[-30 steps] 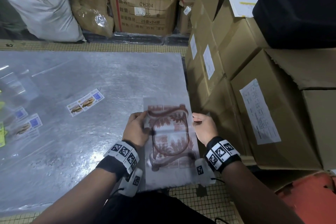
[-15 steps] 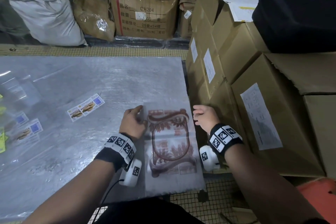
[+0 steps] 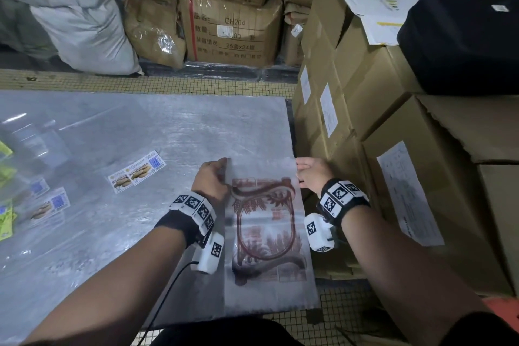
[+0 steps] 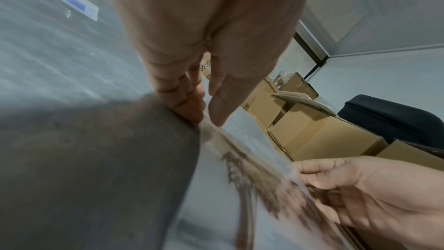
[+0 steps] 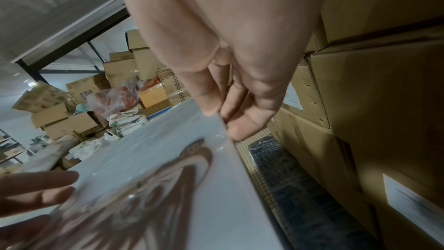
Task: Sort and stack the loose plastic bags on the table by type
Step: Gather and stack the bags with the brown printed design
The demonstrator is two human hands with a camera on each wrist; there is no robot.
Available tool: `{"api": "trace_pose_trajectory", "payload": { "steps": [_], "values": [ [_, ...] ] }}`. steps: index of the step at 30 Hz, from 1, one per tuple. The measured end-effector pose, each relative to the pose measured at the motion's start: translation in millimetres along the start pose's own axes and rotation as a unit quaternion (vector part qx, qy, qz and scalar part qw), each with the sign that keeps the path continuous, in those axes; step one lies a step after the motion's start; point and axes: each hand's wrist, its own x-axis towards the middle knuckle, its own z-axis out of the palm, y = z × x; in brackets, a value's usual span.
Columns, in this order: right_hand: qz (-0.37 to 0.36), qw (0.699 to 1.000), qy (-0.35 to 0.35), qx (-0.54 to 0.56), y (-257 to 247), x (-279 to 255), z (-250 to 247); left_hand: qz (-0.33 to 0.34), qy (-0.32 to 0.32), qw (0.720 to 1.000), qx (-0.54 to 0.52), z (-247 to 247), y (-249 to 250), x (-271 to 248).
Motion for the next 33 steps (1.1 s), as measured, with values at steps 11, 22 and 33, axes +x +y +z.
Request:
{"api": "trace_pose_trajectory", "payload": {
  "steps": [11,22,33],
  "values": [
    [0.009,1.0,-0.025,0.002,2,-5,-1,-0.015,-0.023,0.995,-0.1,-5,-3,-26],
    [-0.032,0.998,0.018,-0.045,108,-75,8,0.011,-0.085,0.993,-0.076,-6,-10,-117],
    [-0.071,0.995,0.036,-0.053,110,-130,17,0.018,-0.121,0.988,-0.091,2,-12,-128]
  ]
}}
